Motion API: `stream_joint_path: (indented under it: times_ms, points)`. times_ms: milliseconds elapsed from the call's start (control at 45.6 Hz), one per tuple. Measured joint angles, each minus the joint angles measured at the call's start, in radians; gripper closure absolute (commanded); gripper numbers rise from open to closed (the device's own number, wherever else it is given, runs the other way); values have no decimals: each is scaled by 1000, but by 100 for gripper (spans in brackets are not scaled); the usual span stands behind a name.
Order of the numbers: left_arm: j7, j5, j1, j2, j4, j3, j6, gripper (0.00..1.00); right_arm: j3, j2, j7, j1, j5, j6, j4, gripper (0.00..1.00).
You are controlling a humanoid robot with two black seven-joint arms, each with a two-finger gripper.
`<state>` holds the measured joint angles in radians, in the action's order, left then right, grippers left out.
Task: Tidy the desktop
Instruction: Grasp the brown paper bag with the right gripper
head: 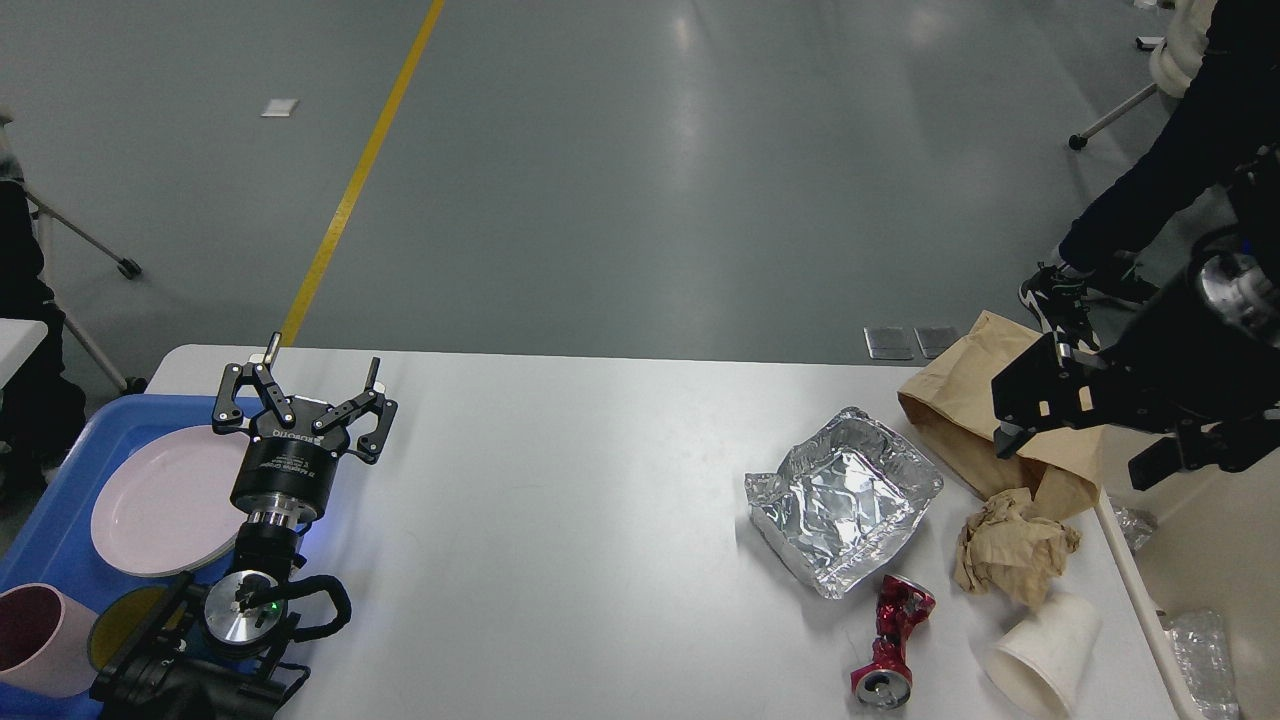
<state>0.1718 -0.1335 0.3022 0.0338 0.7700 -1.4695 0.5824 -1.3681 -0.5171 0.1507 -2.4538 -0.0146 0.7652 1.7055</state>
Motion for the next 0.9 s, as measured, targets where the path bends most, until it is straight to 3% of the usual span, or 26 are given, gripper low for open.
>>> stream_joint_path:
  times_ms: [153, 285, 482, 548, 723, 898]
  points:
    - [0, 0, 0, 0, 0, 0, 0, 3, 3, -64, 0, 104, 61, -51, -22, 2]
    - [0, 0, 0, 0, 0, 0, 1, 3, 7, -128, 0, 265, 90, -245, -69, 2]
    - [0, 0, 0, 0, 0, 0, 1, 3, 64, -197, -5, 538, 63, -619, -252, 0]
    - [0, 0, 0, 0, 0, 0, 1, 3, 111, -204, -6, 622, 55, -678, -328, 0]
    - [0, 0, 0, 0, 0, 0, 1, 3, 343, -167, -18, 925, 47, -719, -616, 0]
    - [0, 0, 0, 0, 0, 0, 1, 3, 513, -45, -30, 1177, 49, -720, -961, 0]
